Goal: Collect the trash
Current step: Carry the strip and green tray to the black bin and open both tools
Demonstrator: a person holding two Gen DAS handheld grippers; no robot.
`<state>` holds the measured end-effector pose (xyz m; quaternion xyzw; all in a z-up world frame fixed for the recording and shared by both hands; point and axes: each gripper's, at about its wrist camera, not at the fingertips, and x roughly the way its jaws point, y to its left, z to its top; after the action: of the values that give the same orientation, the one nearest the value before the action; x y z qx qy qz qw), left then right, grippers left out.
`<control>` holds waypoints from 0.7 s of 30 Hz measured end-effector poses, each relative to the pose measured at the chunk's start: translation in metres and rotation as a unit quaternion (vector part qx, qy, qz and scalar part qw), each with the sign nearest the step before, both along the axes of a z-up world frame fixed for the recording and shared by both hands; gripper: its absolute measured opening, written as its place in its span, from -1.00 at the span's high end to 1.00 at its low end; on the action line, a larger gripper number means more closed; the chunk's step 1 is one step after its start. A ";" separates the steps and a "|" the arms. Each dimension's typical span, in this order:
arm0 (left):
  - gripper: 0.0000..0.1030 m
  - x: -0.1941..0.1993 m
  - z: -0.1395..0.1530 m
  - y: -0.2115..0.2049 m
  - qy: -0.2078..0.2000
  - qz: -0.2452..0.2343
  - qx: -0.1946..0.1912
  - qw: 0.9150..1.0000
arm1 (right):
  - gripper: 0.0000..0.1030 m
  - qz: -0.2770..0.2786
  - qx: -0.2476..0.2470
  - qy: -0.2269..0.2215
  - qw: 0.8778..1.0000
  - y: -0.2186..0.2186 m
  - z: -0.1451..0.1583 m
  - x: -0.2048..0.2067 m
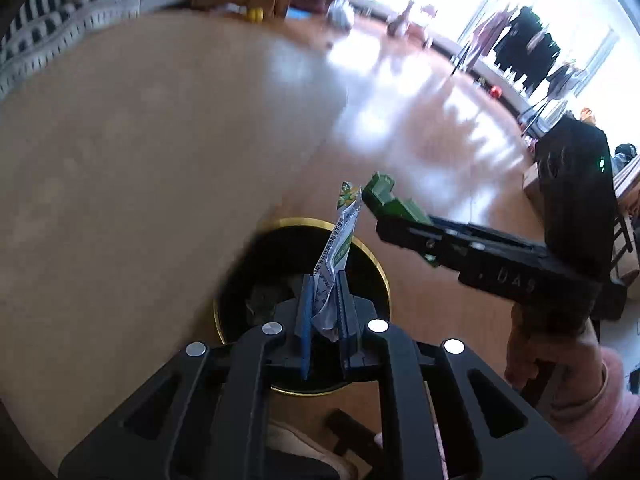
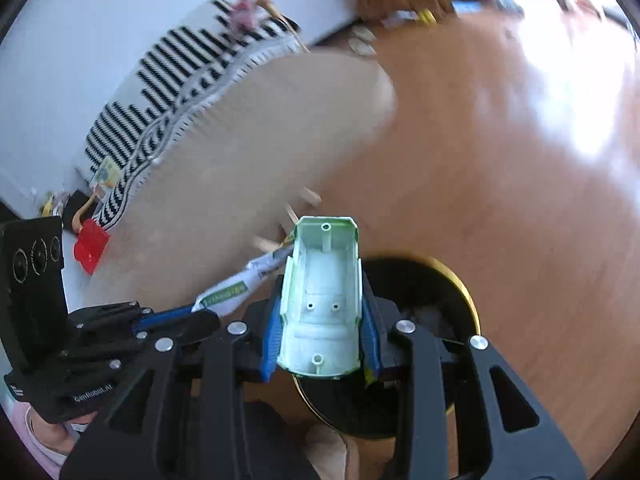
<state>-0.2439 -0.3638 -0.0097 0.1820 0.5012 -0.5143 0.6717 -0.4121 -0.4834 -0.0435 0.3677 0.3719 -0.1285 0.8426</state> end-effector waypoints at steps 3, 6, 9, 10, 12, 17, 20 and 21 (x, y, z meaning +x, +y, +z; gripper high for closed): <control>0.81 -0.006 -0.011 -0.007 -0.021 -0.020 0.026 0.999 | 0.35 -0.004 0.032 0.018 0.999 -0.005 -0.033 -0.009; 0.81 -0.009 -0.022 -0.016 -0.013 -0.025 0.037 0.999 | 0.35 -0.012 0.051 0.013 0.999 -0.010 -0.042 -0.014; 0.81 -0.010 -0.022 -0.022 -0.016 -0.030 0.036 0.999 | 0.35 -0.015 0.056 0.008 0.998 -0.017 -0.043 -0.012; 0.81 -0.013 -0.022 -0.022 -0.015 -0.031 0.036 0.999 | 0.35 -0.018 0.057 0.007 0.998 -0.018 -0.044 -0.015; 0.81 -0.011 -0.024 -0.023 -0.008 -0.031 0.034 0.999 | 0.35 -0.020 0.060 0.009 0.998 -0.017 -0.047 -0.009; 0.81 -0.017 -0.019 -0.020 -0.005 -0.034 0.035 0.999 | 0.35 -0.019 0.063 0.012 0.998 -0.018 -0.049 0.001; 0.81 -0.017 -0.019 -0.020 -0.003 -0.035 0.033 0.999 | 0.35 -0.018 0.062 0.014 0.998 -0.018 -0.048 0.003; 0.81 -0.018 -0.020 -0.020 -0.002 -0.035 0.033 0.999 | 0.35 -0.018 0.062 0.014 0.998 -0.017 -0.048 0.002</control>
<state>-0.2617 -0.3840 -0.0294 0.2220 0.5098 -0.5204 0.6481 -0.4096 -0.5007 -0.0917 0.4237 0.3838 -0.1256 0.8108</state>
